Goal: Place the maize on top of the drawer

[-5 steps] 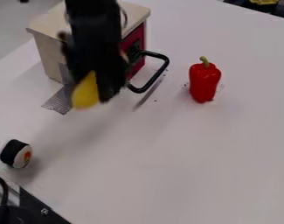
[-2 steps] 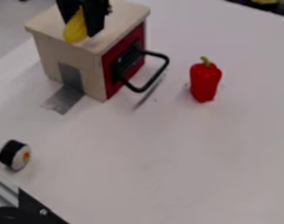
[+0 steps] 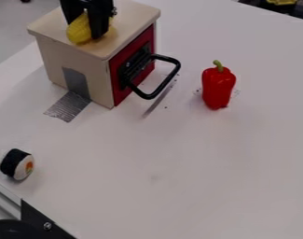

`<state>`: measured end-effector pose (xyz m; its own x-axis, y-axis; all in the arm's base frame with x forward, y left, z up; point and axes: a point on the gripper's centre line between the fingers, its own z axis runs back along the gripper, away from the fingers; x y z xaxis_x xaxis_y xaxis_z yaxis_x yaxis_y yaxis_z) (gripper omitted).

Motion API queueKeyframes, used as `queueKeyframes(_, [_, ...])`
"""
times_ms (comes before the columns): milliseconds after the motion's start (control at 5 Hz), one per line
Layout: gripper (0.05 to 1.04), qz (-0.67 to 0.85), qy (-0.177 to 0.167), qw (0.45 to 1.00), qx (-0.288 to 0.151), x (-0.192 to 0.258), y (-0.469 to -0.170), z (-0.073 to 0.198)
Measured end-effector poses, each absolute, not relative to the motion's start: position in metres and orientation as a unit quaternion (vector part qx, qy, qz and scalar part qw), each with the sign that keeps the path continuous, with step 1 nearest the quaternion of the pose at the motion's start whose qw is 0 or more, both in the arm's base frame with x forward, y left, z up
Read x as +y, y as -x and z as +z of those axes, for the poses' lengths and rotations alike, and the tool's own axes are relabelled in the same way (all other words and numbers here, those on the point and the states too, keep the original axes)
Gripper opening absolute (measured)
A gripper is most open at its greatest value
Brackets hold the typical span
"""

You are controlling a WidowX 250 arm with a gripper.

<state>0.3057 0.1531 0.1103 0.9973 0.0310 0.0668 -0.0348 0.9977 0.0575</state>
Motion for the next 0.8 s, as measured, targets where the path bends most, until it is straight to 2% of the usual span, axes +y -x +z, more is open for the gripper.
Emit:
queueKeyframes(200, [0.954,0.012,-0.023,0.999,-0.022,0.153,-0.303,0.107])
queueKeyframes(400, [0.999,0.007,-0.013,1.000,-0.018,0.149,-0.300,0.111])
queueKeyframes(600, [0.999,0.008,-0.023,0.999,-0.048,0.147,-0.297,0.149])
queueKeyframes(800, [0.999,0.004,-0.021,0.998,-0.062,0.140,-0.290,0.169])
